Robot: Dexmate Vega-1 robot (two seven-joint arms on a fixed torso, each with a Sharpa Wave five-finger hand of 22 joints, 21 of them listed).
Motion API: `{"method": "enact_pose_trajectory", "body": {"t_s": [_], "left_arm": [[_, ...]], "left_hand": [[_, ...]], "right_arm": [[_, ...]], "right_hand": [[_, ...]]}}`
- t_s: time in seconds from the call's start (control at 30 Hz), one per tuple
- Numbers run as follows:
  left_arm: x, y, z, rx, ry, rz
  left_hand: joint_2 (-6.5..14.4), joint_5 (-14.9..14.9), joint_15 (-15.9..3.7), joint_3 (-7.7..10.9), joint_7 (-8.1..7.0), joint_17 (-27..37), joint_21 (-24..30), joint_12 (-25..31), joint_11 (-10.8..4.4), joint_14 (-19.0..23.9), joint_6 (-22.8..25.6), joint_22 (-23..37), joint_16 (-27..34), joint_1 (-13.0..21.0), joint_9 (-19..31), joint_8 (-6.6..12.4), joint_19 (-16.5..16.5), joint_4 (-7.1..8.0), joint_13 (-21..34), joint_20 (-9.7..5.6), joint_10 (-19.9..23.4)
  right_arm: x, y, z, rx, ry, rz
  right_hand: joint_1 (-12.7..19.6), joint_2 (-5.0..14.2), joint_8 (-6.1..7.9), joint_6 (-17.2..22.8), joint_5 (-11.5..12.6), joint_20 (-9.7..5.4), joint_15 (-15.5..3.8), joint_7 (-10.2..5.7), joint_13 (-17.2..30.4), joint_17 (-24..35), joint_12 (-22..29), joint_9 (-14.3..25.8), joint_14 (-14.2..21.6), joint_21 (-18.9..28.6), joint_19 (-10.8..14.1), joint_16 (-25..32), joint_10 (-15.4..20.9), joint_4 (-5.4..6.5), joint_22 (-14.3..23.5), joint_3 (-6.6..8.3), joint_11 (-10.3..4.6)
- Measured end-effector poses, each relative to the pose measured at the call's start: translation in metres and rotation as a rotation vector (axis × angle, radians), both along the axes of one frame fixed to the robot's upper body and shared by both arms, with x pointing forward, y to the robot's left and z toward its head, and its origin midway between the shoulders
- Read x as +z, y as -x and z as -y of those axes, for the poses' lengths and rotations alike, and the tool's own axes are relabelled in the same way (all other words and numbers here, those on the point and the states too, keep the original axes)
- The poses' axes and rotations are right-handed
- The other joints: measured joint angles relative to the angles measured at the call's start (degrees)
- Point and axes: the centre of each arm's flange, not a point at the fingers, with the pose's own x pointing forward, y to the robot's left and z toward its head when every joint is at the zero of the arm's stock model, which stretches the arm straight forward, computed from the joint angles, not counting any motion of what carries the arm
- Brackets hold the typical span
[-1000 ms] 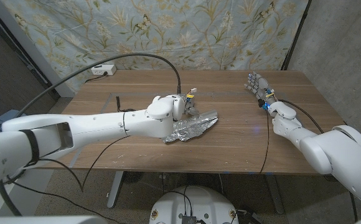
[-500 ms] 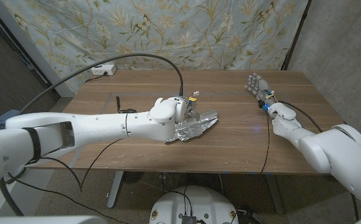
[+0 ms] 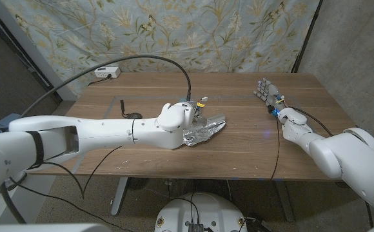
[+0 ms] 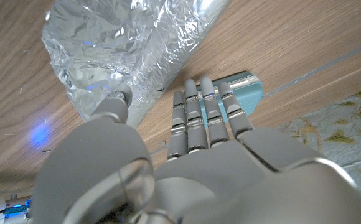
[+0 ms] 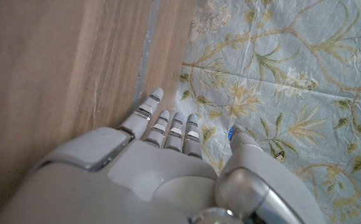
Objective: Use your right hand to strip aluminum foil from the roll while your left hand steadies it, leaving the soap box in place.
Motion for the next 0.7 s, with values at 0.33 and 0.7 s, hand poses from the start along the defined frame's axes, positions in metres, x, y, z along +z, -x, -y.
{"method": "enact_pose_trajectory", "body": {"t_s": [0.33,0.7], "left_arm": [[-0.003,-0.002,0.002,0.001,-0.012,-0.004],[-0.009,-0.003,0.006,-0.009,-0.028,-0.008]], "left_hand": [[0.2,0.0,0.08,0.0,0.09,-0.3,0.0,-0.9,0.03,-0.7,-0.5,0.3,-0.3,-0.2,-0.1,0.0,-0.5,0.0,0.0,0.09,0.0],[0.2,0.0,0.07,0.0,0.09,-0.3,0.0,-1.3,0.03,-0.7,-0.5,0.4,-0.4,-0.2,-0.1,0.0,-0.8,0.0,0.0,-0.22,0.0]], "right_arm": [[-0.005,-0.001,0.004,-0.008,-0.023,-0.023],[-0.011,-0.002,0.008,-0.016,-0.049,-0.04]], "right_hand": [[0.0,0.0,0.0,0.0,0.0,0.0,0.0,0.0,0.0,0.0,0.0,0.0,0.0,0.0,0.0,0.0,0.0,0.0,0.0,0.0,0.0],[0.0,0.0,0.0,0.0,0.0,0.0,0.32,0.0,0.0,0.0,0.0,0.0,0.3,0.0,0.0,0.0,0.0,0.0,0.0,0.0,0.0]]}}
